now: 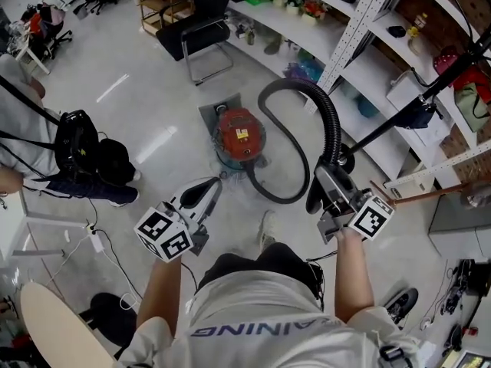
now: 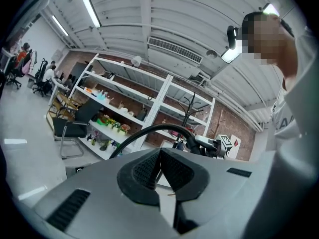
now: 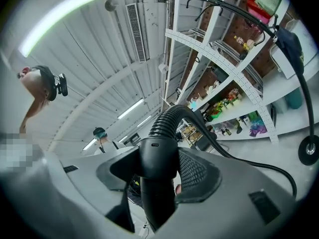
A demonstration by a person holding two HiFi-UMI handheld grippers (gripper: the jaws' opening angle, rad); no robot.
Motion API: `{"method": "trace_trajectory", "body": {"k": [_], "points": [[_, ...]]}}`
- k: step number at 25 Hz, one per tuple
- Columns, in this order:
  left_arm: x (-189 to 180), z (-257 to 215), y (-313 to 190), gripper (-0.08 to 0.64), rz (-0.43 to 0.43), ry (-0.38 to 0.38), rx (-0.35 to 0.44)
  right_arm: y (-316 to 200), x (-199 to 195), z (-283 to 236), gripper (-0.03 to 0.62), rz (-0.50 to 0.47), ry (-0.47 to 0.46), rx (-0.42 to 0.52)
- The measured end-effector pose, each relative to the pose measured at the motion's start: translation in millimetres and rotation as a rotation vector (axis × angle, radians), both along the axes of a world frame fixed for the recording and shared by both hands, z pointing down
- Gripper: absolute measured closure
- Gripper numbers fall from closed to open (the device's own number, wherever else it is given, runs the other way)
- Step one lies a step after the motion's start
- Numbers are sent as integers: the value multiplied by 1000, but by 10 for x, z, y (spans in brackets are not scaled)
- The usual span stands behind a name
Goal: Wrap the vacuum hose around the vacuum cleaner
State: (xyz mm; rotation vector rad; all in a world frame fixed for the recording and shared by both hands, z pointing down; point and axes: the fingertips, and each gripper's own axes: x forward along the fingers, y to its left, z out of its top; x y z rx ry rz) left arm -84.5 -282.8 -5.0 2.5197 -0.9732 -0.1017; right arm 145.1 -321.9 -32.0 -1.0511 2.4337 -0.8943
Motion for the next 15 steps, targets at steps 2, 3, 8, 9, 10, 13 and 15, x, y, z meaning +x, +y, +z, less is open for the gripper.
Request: {"method": "trace_trajectory", "body": {"k": [2,3,8,9,10,13,15], "points": [[66,-9,-184,543,-10,-12,6,-234,66,20,353,-7,-2,-2],[96,-8,-288,543,-19,-16,6,-362,95,34,353,-13,0,-4],[315,-7,-832,543,-67,-47,1,-1012,249,125,353,-71,35,-7],[378,-22,-955,543,-77,-54,1,-1143,300,134,353,-83,35,-10],[444,-44,-1079,543,-88,-59,2,-1276,360,142,353,-94,32,-14],[621,-103,-1401,543,-119,-65,3,-1653,518,184,353,-122,35,-29],[707,-103,-1550,543,-135,-72,1,-1855,569,226,353,-145,62,-28]]}}
